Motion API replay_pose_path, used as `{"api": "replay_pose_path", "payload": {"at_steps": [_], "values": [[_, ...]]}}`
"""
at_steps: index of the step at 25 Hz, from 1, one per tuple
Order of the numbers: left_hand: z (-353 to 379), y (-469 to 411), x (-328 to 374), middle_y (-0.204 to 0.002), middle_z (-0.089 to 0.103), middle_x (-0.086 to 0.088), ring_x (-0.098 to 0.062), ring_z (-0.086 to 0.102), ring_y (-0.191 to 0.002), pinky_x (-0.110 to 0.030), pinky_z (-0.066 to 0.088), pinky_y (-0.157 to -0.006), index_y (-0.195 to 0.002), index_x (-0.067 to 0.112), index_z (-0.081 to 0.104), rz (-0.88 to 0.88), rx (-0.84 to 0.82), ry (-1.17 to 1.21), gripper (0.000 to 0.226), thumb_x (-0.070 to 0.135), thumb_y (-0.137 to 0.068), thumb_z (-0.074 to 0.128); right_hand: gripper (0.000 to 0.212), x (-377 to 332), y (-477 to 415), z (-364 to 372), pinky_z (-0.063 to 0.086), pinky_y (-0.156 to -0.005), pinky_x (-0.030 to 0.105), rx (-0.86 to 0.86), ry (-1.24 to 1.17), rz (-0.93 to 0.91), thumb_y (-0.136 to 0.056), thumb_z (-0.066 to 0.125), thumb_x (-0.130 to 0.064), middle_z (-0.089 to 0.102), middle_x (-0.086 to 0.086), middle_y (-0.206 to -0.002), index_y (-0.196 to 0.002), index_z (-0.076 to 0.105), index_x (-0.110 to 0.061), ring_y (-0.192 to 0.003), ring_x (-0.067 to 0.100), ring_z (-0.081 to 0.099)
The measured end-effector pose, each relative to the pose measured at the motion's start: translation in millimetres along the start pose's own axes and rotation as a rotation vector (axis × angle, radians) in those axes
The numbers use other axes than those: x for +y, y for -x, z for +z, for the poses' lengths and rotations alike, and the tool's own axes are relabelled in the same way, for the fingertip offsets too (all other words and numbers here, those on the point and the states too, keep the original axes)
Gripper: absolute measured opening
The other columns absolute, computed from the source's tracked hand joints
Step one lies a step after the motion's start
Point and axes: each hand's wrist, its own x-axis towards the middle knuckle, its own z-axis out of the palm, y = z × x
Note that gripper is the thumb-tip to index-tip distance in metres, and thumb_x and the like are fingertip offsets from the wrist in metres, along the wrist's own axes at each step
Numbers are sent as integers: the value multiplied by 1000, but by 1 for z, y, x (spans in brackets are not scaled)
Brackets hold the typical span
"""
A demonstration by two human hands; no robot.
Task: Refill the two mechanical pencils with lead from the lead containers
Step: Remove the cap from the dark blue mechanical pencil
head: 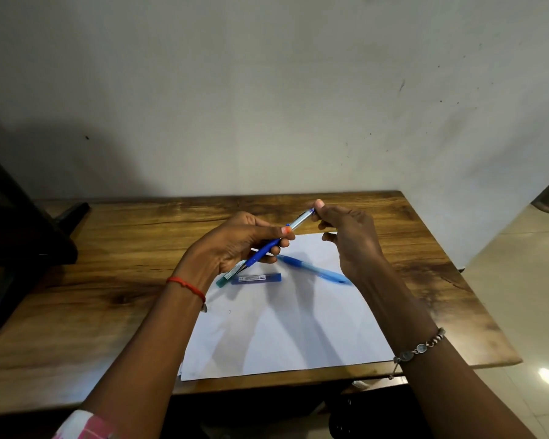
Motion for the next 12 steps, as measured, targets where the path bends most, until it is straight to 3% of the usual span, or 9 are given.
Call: {"api": "replay_pose_path", "payload": {"at_steps": [5, 9, 12], "values": [[-10, 2, -3, -57, 66, 4, -5, 58, -49, -18, 52, -50, -80, 6, 71, -27, 3, -33, 14, 14, -85, 60, 19, -10, -11, -21, 42, -57, 24, 100, -130, -33, -91, 54, -16, 61, 4, -71, -77, 65, -10, -64, 15, 53], [-11, 2, -2, -58, 67, 4, -5, 58, -50, -18, 52, -51, -78, 8, 72, -26, 11, -48, 13, 15, -84, 61, 19, -10, -8, -23, 51, -48, 20, -83, -360, 220, -88, 44, -1, 60, 13, -70, -76, 58, 0, -56, 18, 58], [-8, 2, -2, -57, 68, 4, -5, 59, -49, -18, 51, -50, -78, 9, 72, -17, 30, -69, 12, 15, -83, 63, 18, -11, -6, -17, 48, -47, 18, -218, -352, 332, -86, 43, 2, 63, 10, -64, -81, 60, 3, -49, 12, 57]]}}
